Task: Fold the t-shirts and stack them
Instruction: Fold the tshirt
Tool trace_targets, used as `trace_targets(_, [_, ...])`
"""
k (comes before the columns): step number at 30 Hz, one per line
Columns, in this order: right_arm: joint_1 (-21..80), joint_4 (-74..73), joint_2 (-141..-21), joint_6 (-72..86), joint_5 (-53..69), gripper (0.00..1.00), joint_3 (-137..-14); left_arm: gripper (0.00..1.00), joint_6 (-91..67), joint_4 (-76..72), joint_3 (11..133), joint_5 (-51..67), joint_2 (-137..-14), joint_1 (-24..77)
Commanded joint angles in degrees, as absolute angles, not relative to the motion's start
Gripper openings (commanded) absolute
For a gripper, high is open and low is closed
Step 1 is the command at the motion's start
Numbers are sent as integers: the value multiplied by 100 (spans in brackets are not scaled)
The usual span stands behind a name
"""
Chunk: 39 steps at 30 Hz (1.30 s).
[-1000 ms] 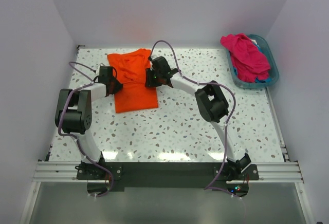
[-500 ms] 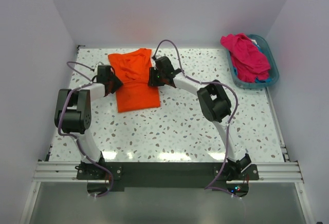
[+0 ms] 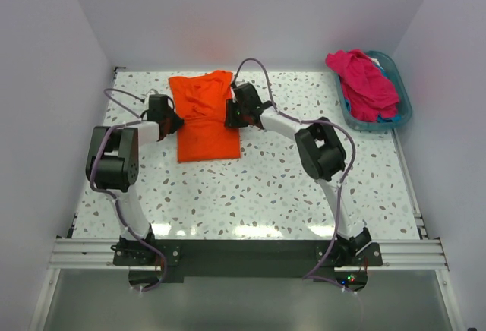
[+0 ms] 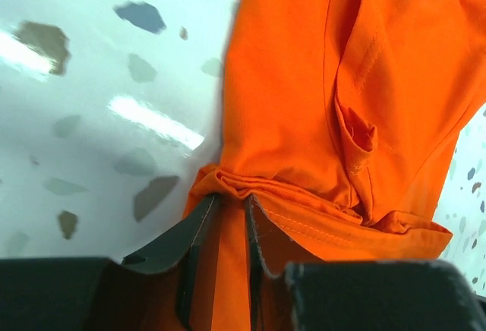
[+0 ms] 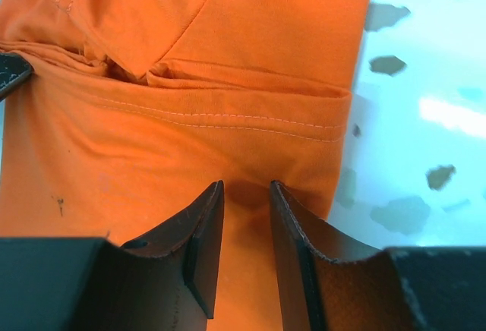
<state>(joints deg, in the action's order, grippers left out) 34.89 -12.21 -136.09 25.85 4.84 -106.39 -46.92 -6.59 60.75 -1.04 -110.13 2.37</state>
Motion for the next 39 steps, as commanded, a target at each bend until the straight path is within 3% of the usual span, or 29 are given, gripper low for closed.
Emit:
trace_targets(1, [3401,-1863,-13263,2443,18,35,-10205,24,-4728,-527,5837,-202,-11172,649])
trace_targets(12, [3366,-1214,-11288,2997,-184,33,-7095,22,-5010,-729,4106,-299,-9898,1476])
trace_targets(18, [3419,-958,-10372,3085,-9,33,-5881,27,-4887,-791,3428,-150,-8931,1521])
trace_targets(23, [3437,-1160,-9950,3033,-17,41,-6010,43,-4685,-739,3681,114,-8508,1521])
trace_targets(29, [3428,-1511,-9958,2874,-158,47,-6818,45,-4527,-580,4191,158,-8358,1459])
trace_targets(34, [3349,-1661,-10256,2874,-325,46,-7444,44,-4026,-703,5157,728,-9095,1354])
trace_targets(39, [3156,-1767,-10450,2900,-448,45,-7945,55,-3578,-510,6704,1142,-10411,1371])
